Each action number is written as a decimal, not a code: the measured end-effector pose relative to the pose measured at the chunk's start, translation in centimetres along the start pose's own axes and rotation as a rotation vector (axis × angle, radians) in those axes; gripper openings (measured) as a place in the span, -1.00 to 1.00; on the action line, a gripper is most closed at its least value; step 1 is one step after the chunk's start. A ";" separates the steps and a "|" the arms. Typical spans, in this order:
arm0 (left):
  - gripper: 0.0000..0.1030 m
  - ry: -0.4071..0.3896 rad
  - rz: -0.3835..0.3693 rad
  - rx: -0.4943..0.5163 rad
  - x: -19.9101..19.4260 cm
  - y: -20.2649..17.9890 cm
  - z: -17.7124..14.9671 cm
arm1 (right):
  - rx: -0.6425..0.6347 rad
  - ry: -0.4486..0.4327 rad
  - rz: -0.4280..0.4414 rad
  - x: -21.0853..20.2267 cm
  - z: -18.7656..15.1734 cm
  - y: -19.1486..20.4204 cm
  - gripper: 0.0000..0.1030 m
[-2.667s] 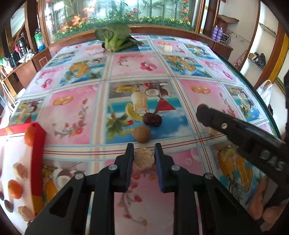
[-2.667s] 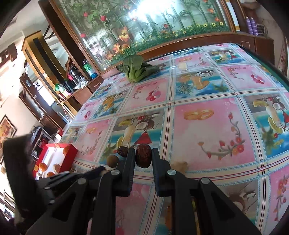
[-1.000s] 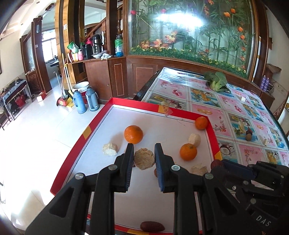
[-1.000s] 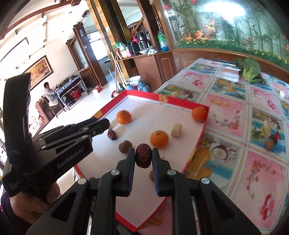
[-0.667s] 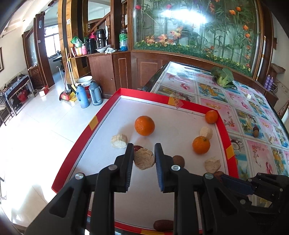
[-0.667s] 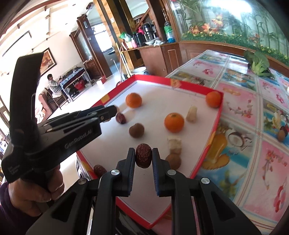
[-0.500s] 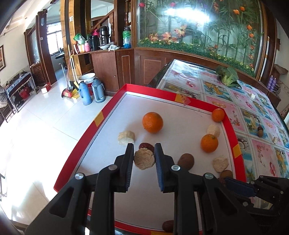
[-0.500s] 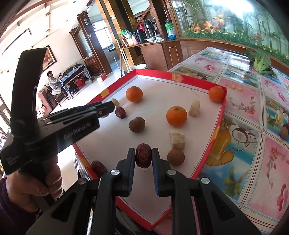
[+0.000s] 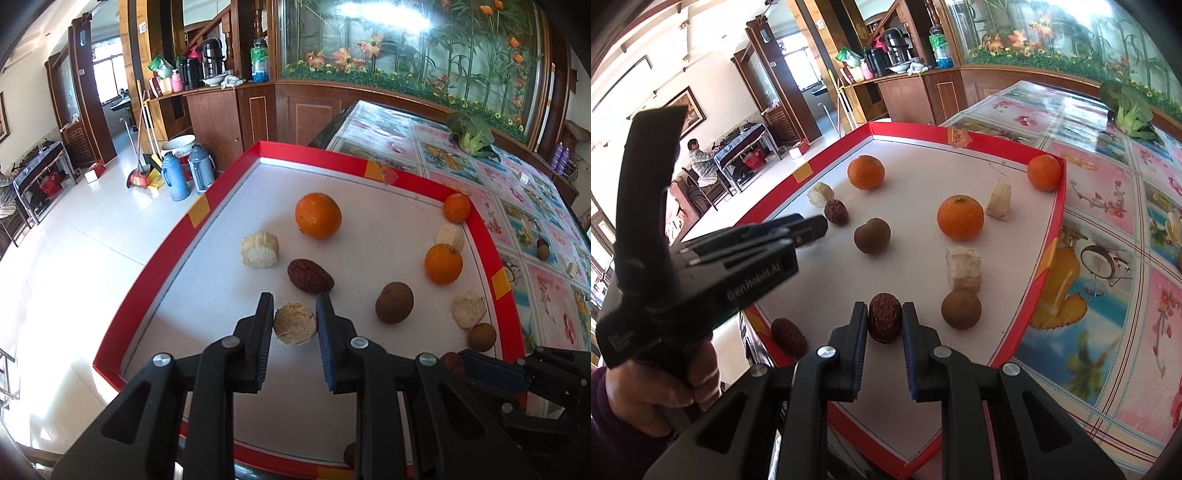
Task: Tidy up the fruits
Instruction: 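Open both tools to release the slice and date into the tray, then move both tools back over the remaining items on the tablecloth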
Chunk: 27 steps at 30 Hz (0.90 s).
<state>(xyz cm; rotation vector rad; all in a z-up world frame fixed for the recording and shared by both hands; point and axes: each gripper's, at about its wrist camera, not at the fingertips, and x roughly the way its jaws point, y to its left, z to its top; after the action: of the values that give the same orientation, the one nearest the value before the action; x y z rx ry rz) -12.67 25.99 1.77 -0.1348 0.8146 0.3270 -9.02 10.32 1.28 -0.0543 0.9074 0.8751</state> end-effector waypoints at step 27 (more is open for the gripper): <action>0.38 -0.071 -0.126 0.244 -5.6 -11.8 1.0 | 0.305 -0.232 -0.162 -11.2 -1.6 -16.7 -0.14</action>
<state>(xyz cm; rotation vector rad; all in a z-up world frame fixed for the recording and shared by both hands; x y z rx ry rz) -11.61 13.76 6.45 0.0534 0.7659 0.1117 -2.14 -8.58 3.05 0.2300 0.7973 0.5718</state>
